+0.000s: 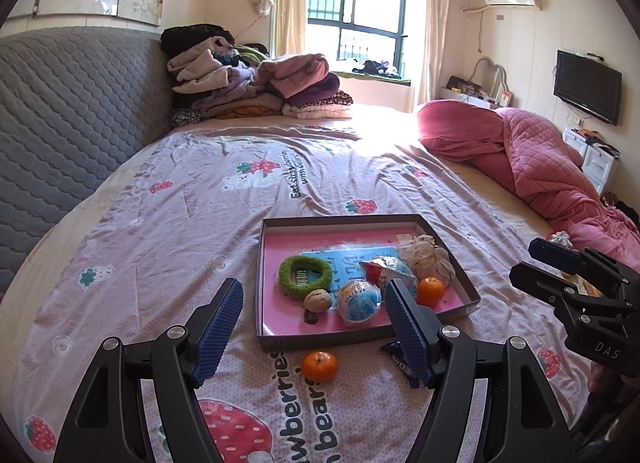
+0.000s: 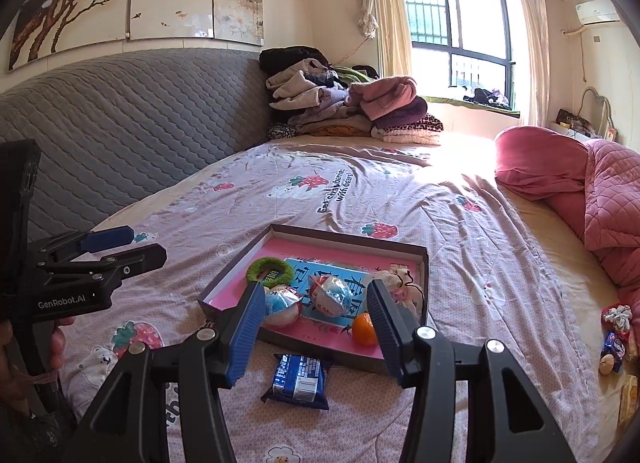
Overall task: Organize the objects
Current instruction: 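Withdraw both open tools from the tray back over the bed sheet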
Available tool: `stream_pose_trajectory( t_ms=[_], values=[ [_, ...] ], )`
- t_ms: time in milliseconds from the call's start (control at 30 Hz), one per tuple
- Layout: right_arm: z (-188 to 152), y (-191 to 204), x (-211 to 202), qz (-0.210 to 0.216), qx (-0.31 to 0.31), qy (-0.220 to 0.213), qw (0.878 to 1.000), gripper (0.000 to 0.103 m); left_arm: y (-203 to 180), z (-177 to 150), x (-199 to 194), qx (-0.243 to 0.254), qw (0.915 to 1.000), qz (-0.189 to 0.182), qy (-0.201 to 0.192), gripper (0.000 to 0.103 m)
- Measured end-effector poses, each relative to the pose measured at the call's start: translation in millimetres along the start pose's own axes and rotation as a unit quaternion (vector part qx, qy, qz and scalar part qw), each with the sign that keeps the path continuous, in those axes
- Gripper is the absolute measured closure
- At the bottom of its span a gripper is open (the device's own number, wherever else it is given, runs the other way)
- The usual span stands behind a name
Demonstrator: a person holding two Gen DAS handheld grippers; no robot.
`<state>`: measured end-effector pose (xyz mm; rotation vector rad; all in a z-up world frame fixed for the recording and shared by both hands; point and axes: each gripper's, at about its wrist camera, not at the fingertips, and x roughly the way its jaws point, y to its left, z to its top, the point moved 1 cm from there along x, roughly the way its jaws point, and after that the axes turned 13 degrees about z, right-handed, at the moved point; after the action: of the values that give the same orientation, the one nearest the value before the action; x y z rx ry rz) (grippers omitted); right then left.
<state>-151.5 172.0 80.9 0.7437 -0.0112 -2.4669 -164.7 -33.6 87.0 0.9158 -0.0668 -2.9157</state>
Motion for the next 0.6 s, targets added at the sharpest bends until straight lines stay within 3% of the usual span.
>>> stream_pose_trajectory(
  t_ms=[600],
  values=[
    [-32.1,3.0,10.5,0.006,0.027,0.030,0.999,0.050,-1.5,-43.7,11.7,0.027,0.9986,0.022,0.041,0.028]
  ],
)
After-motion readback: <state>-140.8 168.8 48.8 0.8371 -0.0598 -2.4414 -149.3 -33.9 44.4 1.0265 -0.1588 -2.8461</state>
